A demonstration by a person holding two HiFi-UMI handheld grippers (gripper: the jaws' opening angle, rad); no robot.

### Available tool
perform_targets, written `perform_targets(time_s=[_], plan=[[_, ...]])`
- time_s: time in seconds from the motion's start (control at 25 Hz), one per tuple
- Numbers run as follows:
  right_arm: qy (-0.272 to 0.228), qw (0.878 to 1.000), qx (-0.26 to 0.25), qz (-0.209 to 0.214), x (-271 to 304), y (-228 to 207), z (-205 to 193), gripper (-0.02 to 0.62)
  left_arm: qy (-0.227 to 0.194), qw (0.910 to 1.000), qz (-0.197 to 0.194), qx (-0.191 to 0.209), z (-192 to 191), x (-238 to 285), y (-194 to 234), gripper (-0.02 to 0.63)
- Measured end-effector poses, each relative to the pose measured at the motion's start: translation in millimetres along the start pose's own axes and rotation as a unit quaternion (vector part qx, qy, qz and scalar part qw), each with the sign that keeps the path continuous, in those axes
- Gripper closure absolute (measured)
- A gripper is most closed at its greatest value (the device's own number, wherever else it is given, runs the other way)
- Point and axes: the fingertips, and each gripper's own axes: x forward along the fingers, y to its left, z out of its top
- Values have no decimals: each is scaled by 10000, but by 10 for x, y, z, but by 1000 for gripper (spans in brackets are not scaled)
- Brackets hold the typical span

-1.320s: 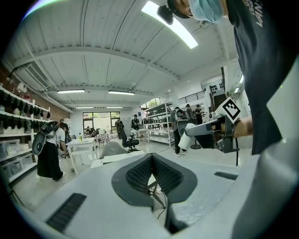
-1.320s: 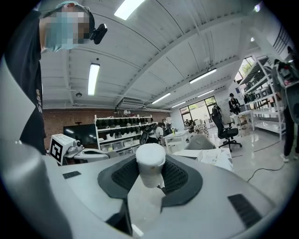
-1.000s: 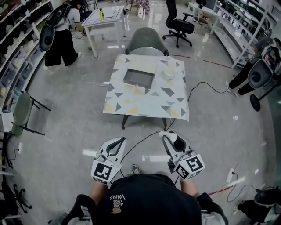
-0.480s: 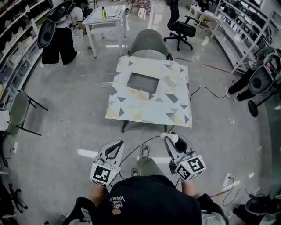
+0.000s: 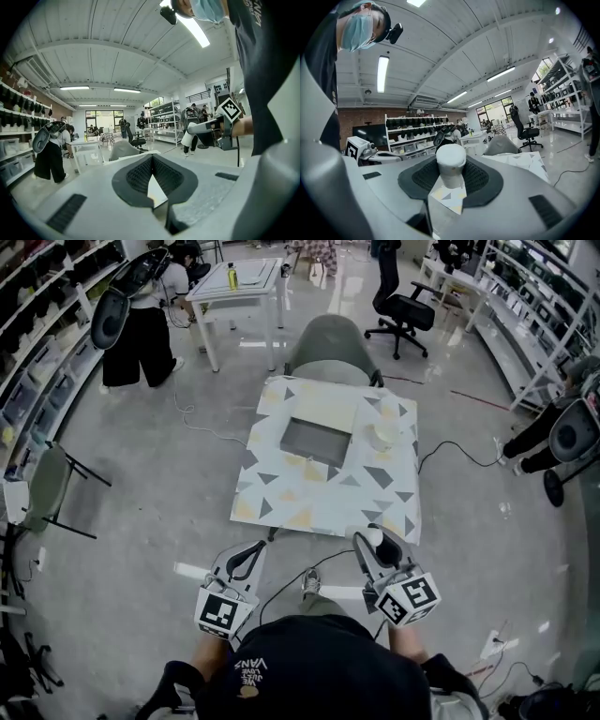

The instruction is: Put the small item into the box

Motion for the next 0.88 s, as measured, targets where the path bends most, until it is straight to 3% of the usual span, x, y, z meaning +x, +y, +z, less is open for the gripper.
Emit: perform_targets(time_s=[0.64, 0.88], plan=[[58, 9999, 120, 104, 747, -936, 185, 462, -52, 9996, -79, 276, 275, 1248, 390, 600], [90, 9998, 192, 41, 943, -1097, 195, 462, 146, 9998, -80, 102, 228, 1422, 546, 600]])
